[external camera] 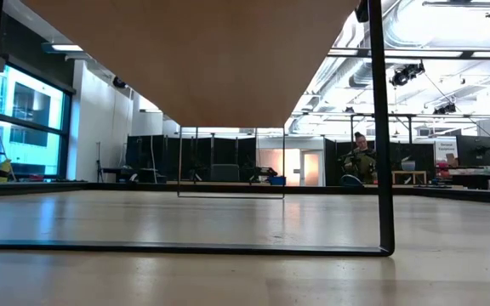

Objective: Place and stack plates onto a shelf
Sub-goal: Return to Home Position

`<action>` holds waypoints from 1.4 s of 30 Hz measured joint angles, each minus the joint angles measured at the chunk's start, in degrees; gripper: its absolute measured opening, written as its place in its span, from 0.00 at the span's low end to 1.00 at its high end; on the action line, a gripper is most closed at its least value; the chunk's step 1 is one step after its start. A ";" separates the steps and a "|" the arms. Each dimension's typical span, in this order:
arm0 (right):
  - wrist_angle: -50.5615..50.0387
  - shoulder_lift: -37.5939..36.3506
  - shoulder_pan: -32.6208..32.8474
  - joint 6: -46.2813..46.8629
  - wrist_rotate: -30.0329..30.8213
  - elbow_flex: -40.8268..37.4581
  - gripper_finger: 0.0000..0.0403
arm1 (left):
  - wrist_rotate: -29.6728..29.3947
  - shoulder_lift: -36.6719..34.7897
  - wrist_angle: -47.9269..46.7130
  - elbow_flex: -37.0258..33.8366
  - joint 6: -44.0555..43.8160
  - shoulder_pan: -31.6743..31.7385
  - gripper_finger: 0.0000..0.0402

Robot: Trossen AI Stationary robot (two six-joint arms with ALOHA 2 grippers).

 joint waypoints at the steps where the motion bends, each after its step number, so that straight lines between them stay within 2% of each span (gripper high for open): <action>1: -0.25 0.00 0.00 0.01 0.00 0.00 0.00 | 0.04 -1.04 -2.36 0.01 0.13 0.49 0.00; 4: -1.79 0.00 -0.01 1.09 0.00 0.00 0.00 | 0.56 -4.38 -7.99 -0.05 0.95 2.63 0.00; 7: -2.87 0.00 -0.15 2.25 0.02 0.00 0.00 | 2.31 -8.32 -7.14 -2.89 1.80 5.05 0.00; 11: -3.37 0.00 -0.15 2.97 0.55 0.00 0.00 | 3.68 -13.39 0.73 -10.90 -0.36 7.84 0.00; 18: -4.31 0.00 -0.15 4.24 2.60 0.00 0.00 | 3.40 -18.76 16.93 -27.40 -10.59 9.10 0.00; 24: -4.53 0.00 -0.15 4.69 2.69 0.00 0.00 | 0.39 -20.05 27.30 -35.69 -13.41 9.05 0.00; 34: -6.56 -0.89 -0.15 6.05 2.05 -0.02 0.00 | 0.73 -20.25 25.03 -36.43 -9.50 9.05 0.00; 42: -16.72 -5.99 -0.15 10.03 1.99 -0.04 0.00 | 1.02 -20.23 24.16 -36.43 -12.18 9.03 0.00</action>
